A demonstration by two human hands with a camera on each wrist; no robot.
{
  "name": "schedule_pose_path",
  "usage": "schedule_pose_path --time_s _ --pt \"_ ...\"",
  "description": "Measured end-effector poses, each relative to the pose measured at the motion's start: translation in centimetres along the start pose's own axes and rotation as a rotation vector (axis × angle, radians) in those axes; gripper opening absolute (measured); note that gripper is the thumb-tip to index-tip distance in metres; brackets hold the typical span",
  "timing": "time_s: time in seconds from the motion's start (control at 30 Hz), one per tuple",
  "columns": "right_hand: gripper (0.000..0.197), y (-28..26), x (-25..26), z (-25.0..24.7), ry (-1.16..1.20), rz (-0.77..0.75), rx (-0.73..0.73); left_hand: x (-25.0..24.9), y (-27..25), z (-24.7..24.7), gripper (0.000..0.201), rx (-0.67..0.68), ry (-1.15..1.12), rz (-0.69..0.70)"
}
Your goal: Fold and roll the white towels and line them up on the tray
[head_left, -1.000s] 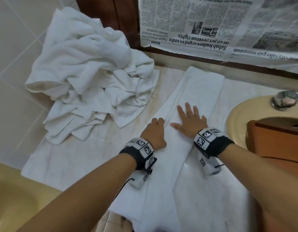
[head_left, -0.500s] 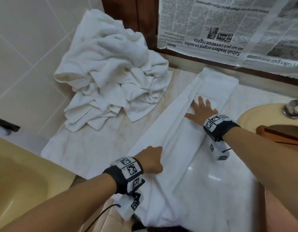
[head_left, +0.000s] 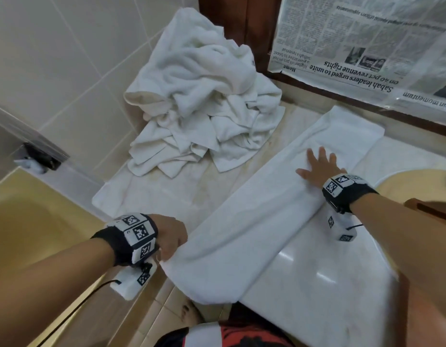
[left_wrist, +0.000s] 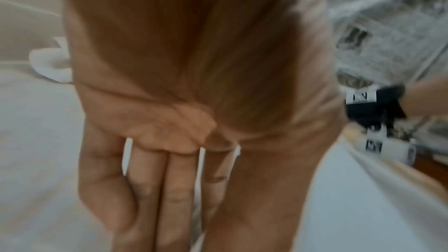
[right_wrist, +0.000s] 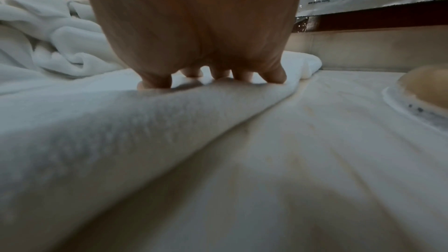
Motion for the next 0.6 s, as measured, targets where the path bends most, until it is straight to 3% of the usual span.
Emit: schedule_pose_path --time_s 0.23,0.43,0.53,0.6 --pt "0.075 -2.2 0.3 1.6 0.112 -0.055 -0.058 -6.1 3.6 -6.0 0.037 -0.422 -0.426 0.106" --pt "0.075 -2.7 -0.2 2.0 0.117 -0.052 -0.068 -11.8 7.5 -10.5 0.035 -0.62 -0.659 0.12" --pt "0.068 -2.6 -0.7 0.9 0.182 -0.073 -0.136 -12.7 7.9 -12.0 0.026 -0.726 -0.714 0.148" --pt "0.065 -2.5 -0.9 0.5 0.2 -0.074 -0.182 -12.2 7.7 -12.6 0.035 -0.798 -0.767 0.143"
Point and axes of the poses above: each hand's wrist, its own y-axis towards the middle knuckle, its own z-axis out of the palm, x = y × z, the point moved 2 cm from there along y, towards the middle knuckle, and after that the axes turned 3 degrees about -y, right-handed, at the moved point
